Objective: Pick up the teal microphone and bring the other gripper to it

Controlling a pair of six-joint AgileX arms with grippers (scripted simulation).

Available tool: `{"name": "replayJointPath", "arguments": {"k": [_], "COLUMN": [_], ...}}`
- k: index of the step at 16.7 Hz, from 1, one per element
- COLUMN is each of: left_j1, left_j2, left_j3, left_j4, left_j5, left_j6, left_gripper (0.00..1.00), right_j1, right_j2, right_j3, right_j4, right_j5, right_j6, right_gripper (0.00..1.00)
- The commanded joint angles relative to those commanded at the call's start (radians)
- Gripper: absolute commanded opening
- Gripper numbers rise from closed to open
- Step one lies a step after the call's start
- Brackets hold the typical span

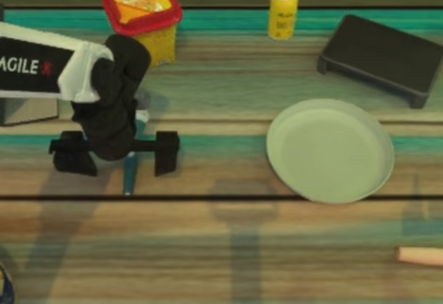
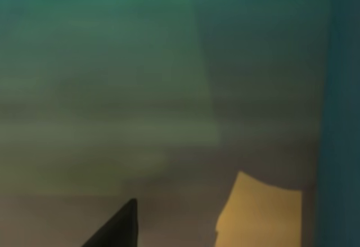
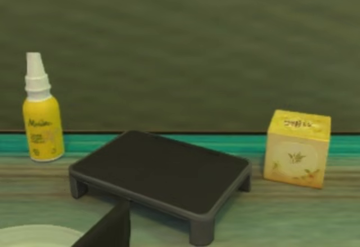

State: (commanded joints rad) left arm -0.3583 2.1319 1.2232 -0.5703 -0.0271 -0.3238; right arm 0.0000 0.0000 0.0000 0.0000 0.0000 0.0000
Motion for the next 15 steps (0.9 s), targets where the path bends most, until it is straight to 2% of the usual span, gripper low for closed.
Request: {"name": "replayJointPath", "arguments": {"k": [1, 14, 15], "left_j1": [0.000, 0.000, 0.000], "left_j2": [0.000, 0.000, 0.000], "left_j3": [0.000, 0.000, 0.000], "left_j4": [0.000, 0.000, 0.000], "left_j5": [0.000, 0.000, 0.000], "left_j6": [0.000, 0.000, 0.000], "left_gripper": [1.00, 0.02, 0.00], "right_j1": [0.000, 0.000, 0.000], "right_j2": [0.000, 0.000, 0.000], "right_j3": [0.000, 0.000, 0.000], "right_j4": [0.000, 0.000, 0.000], "right_j5": [0.000, 0.000, 0.000], "right_j6": [0.000, 0.000, 0.000], "right_gripper": [1.00, 1.00, 1.00]}}
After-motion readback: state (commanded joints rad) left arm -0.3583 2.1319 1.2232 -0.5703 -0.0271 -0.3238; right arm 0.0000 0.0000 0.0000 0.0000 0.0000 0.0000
